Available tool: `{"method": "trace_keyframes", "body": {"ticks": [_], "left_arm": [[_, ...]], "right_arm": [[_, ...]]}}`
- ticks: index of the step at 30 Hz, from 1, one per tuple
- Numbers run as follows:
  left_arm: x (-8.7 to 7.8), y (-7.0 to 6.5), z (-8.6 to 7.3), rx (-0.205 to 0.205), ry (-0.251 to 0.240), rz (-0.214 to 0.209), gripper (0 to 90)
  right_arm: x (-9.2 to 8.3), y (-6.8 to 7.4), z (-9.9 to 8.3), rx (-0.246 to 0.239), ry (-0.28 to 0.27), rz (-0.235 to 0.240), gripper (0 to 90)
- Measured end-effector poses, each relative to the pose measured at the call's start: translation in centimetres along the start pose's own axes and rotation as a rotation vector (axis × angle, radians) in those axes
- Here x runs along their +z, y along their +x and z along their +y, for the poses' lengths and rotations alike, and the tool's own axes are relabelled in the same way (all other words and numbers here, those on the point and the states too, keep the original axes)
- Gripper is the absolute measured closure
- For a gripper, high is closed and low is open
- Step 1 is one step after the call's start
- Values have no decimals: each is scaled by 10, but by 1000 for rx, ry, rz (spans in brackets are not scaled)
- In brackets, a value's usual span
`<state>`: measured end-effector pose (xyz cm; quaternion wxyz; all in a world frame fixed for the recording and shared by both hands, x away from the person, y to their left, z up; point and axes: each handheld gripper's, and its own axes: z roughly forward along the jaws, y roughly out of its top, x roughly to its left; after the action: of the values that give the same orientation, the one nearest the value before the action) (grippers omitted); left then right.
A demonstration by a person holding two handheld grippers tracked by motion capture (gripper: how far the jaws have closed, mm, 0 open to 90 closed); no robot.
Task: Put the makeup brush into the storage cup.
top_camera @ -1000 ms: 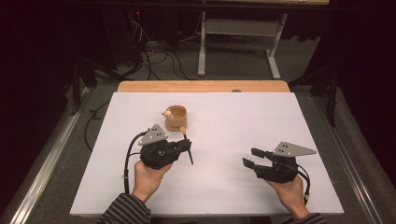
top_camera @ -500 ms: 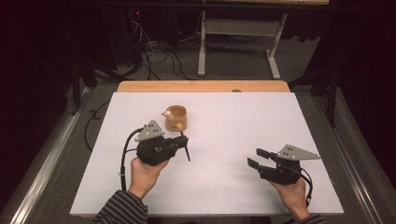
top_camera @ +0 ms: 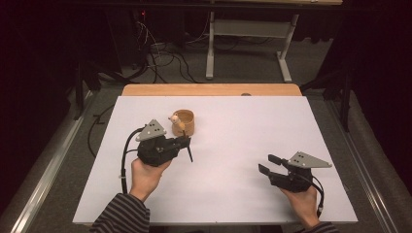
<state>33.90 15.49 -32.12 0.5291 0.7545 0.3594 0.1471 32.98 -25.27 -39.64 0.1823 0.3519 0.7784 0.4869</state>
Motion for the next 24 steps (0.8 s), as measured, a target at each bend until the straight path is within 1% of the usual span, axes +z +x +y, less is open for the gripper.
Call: {"method": "trace_keyframes", "body": {"ticks": [4,8,16,24], "left_arm": [[-1,3,3,1,-1,13,833],[-1,7,6,5,-1,28,833],[-3,15,15,9,-6,54,833],[1,23,20,2,-6,79,833]], "right_arm": [[0,0,-1,-9,-7,-9,475],[0,-1,-3,1,-5,-14,475],[1,-1,-3,-2,-2,-20,475],[2,-1,-4,-4,0,-23,475]]}}
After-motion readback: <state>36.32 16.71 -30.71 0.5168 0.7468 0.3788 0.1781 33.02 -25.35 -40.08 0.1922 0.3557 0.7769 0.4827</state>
